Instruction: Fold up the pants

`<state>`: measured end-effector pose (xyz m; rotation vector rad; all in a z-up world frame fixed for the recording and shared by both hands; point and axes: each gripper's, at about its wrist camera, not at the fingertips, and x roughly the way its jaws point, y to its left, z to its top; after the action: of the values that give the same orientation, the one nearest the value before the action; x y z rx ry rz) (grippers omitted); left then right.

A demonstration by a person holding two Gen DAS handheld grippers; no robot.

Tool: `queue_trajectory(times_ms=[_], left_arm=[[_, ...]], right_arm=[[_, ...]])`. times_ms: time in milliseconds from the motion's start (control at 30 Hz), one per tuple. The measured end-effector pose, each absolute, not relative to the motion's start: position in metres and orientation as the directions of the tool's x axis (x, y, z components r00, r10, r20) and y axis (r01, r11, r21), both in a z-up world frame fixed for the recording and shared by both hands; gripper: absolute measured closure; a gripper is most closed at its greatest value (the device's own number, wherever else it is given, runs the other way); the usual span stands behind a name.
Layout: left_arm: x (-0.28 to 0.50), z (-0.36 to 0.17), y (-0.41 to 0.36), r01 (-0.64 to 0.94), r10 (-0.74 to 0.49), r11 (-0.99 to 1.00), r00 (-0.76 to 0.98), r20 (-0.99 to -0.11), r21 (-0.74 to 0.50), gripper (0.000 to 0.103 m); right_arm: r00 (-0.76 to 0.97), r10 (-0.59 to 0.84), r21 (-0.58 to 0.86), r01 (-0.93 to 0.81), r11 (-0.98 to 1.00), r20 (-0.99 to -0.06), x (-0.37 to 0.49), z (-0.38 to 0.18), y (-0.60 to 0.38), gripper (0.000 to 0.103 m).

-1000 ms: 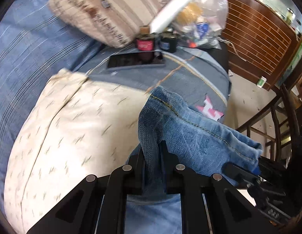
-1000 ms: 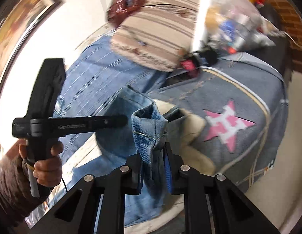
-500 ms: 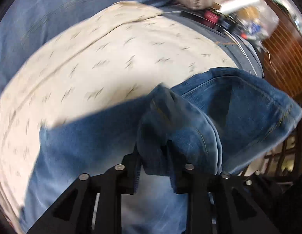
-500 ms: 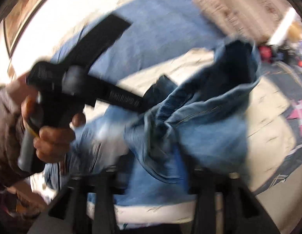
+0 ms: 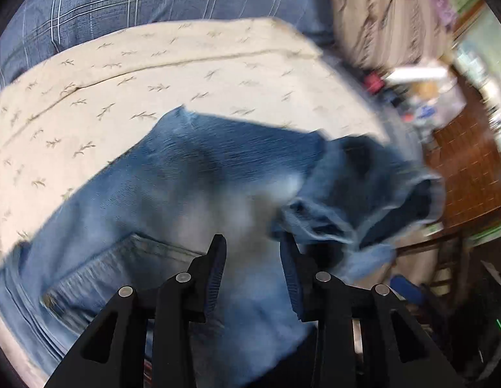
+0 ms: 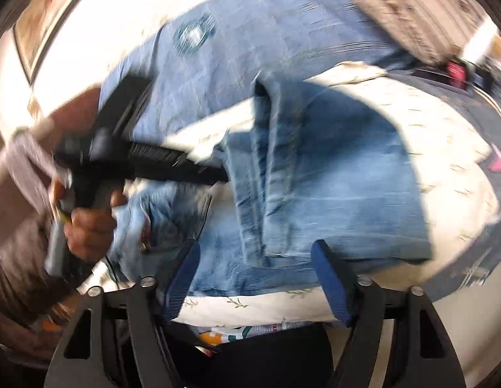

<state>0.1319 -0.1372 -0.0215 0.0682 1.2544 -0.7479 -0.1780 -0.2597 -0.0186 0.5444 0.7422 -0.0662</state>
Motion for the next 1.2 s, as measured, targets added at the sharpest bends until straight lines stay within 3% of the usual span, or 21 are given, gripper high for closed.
queue_trajectory(times_ms=[100, 167, 233, 400, 500, 533, 567, 600, 633, 667, 700, 800, 900, 967, 1067, 1133, 1167, 1200], left_arm=[[0.115, 0.014, -0.141, 0.595, -0.576, 0.696, 0.128, -0.807, -0.402, 0.064], [0.106, 0.031, -0.152, 0.637, -0.593, 0.672, 0.157, -0.790, -0.378, 0.045], [0.099, 0.042, -0.167, 0.688, -0.592, 0.651, 0.196, -0.782, -0.320, 0.039], [0.084, 0.027, -0.199, 0.758, -0.523, 0.620, 0.208, -0.827, -0.202, 0.039], [0.084, 0.009, -0.226, 0.752, -0.435, 0.652, 0.274, -0.858, -0.091, 0.043], [0.087, 0.005, -0.231, 0.736, -0.413, 0.672, 0.286, -0.864, -0.078, 0.059], [0.093, 0.000, -0.235, 0.720, -0.411, 0.684, 0.243, -0.879, -0.121, 0.086], [0.096, -0.003, -0.242, 0.705, -0.410, 0.691, 0.200, -0.890, -0.160, 0.096], [0.100, -0.004, -0.241, 0.671, -0.420, 0.709, 0.153, -0.895, -0.218, 0.096], [0.101, -0.002, -0.237, 0.640, -0.436, 0.725, 0.142, -0.889, -0.253, 0.097], [0.102, 0.003, -0.228, 0.614, -0.463, 0.732, 0.130, -0.877, -0.296, 0.097], [0.102, 0.010, -0.187, 0.541, -0.470, 0.780, 0.172, -0.866, -0.316, 0.096], [0.109, -0.016, -0.149, 0.424, -0.399, 0.853, 0.156, -0.904, -0.304, 0.093], [0.116, -0.049, -0.132, 0.331, -0.352, 0.892, 0.079, -0.933, -0.309, 0.092], [0.114, -0.045, -0.115, 0.294, -0.427, 0.872, 0.069, -0.902, -0.390, 0.089], [0.107, -0.027, -0.107, 0.329, -0.451, 0.855, 0.090, -0.888, -0.401, 0.083], [0.103, -0.021, -0.103, 0.337, -0.457, 0.852, 0.102, -0.884, -0.401, 0.073], [0.098, -0.013, -0.098, 0.345, -0.460, 0.850, 0.121, -0.880, -0.397, 0.070]], right_arm=[[0.761, 0.144, 0.594, 0.359, 0.720, -0.633, -0.192, -0.034, -0.301, 0.023], [0.773, 0.169, 0.684, 0.409, 0.604, -0.612, -0.200, -0.049, -0.323, 0.023], [0.800, 0.231, 0.779, 0.400, 0.483, -0.553, -0.204, -0.063, -0.339, 0.023], [0.837, 0.318, 0.883, 0.353, 0.309, -0.446, -0.205, -0.090, -0.341, 0.023], [0.829, 0.337, 0.890, 0.372, 0.264, -0.446, -0.194, -0.106, -0.342, 0.023], [0.832, 0.341, 0.896, 0.371, 0.244, -0.437, -0.192, -0.111, -0.342, 0.027], [0.840, 0.342, 0.904, 0.361, 0.228, -0.421, -0.190, -0.114, -0.343, 0.031], [0.839, 0.330, 0.898, 0.372, 0.233, -0.433, -0.189, -0.116, -0.344, 0.044], [0.832, 0.327, 0.891, 0.384, 0.244, -0.448, -0.185, -0.117, -0.347, 0.076], [0.825, 0.334, 0.887, 0.387, 0.251, -0.455, -0.183, -0.115, -0.348, 0.088], [0.827, 0.339, 0.890, 0.378, 0.254, -0.448, -0.184, -0.111, -0.347, 0.090], [0.815, 0.384, 0.884, 0.300, 0.360, -0.433, -0.184, -0.089, -0.335, 0.090], [0.757, 0.430, 0.850, 0.310, 0.426, -0.492, -0.174, -0.098, -0.321, 0.089], [0.701, 0.459, 0.827, 0.366, 0.426, -0.547, -0.164, -0.119, -0.315, 0.081], [0.644, 0.495, 0.804, 0.376, 0.460, -0.584, -0.159, -0.122, -0.307, 0.079], [0.593, 0.488, 0.752, 0.359, 0.552, -0.641, -0.165, -0.105, -0.304, 0.048], [0.593, 0.488, 0.748, 0.337, 0.572, -0.641, -0.169, -0.096, -0.304, 0.044], [0.603, 0.502, 0.758, 0.297, 0.581, -0.620, -0.176, -0.083, -0.306, 0.044]])
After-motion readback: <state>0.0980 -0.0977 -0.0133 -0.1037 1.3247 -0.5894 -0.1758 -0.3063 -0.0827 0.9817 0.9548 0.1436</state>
